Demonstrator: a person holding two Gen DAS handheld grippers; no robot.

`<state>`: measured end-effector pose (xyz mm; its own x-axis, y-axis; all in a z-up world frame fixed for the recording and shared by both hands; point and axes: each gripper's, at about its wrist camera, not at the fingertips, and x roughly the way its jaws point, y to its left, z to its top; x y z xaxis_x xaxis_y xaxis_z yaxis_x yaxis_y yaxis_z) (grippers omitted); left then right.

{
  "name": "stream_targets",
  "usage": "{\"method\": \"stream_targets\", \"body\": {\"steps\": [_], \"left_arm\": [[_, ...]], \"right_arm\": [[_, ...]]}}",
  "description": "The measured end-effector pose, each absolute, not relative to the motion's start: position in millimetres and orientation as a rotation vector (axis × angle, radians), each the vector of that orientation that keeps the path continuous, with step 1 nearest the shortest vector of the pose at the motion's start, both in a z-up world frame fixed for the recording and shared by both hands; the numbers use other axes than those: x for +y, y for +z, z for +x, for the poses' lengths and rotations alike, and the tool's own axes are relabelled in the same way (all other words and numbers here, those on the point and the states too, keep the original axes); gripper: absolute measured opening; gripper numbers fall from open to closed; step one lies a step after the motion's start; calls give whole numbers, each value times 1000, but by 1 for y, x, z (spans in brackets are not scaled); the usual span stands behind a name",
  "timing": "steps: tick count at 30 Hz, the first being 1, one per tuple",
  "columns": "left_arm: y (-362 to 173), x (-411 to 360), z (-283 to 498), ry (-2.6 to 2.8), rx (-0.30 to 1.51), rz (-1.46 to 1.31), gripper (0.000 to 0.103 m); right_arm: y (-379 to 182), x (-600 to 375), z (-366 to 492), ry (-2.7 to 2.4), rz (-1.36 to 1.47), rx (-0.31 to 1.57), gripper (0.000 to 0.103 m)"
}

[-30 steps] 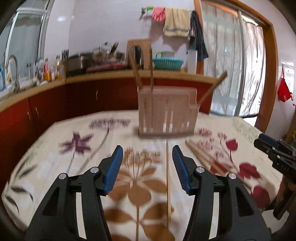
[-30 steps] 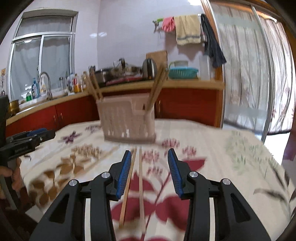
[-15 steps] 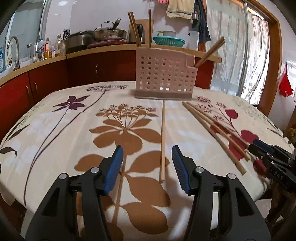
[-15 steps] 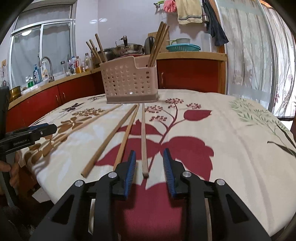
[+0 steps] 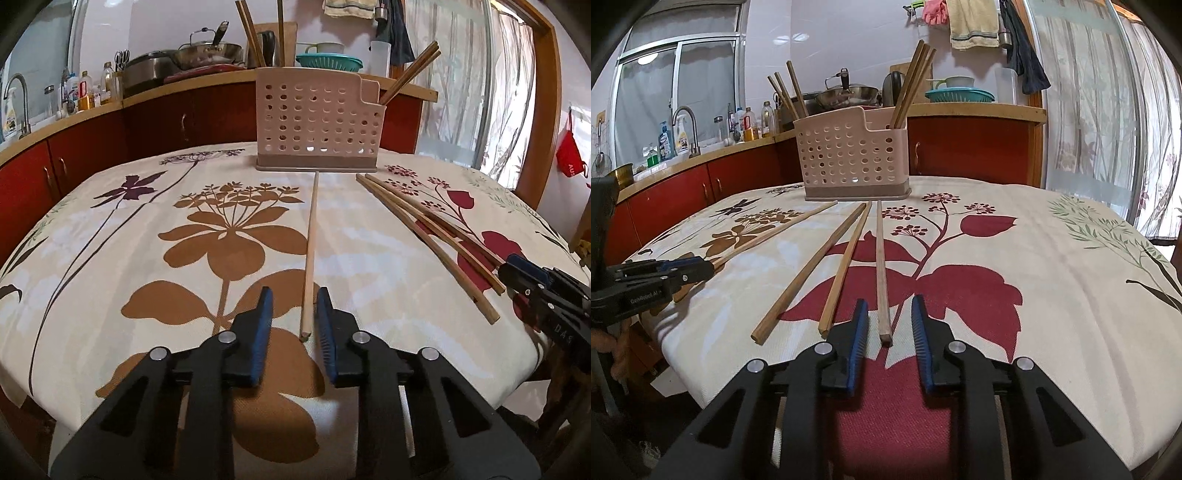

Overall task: Organize utensils
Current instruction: 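Close the right tool on a chopstick while the left tool grasps another chopstick, then lift both held chopsticks and carry them above the beige holder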

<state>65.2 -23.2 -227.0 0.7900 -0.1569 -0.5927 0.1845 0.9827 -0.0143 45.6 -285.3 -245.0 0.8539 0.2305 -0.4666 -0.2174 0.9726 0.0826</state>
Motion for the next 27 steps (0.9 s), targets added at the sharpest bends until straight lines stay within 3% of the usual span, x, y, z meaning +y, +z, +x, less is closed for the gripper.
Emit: {"method": "stream_targets", "body": {"steps": [8, 16, 27], "left_arm": [[-228, -30, 61, -209, 630, 64, 6], [-227, -31, 61, -215, 633, 56, 6], [-213, -25, 59, -217, 573, 56, 5]], "right_arm": [[-244, -283, 47, 238, 25, 489, 21], [-243, -278, 47, 261, 3, 488, 7], [-223, -280, 41, 252, 19, 454, 7]]}}
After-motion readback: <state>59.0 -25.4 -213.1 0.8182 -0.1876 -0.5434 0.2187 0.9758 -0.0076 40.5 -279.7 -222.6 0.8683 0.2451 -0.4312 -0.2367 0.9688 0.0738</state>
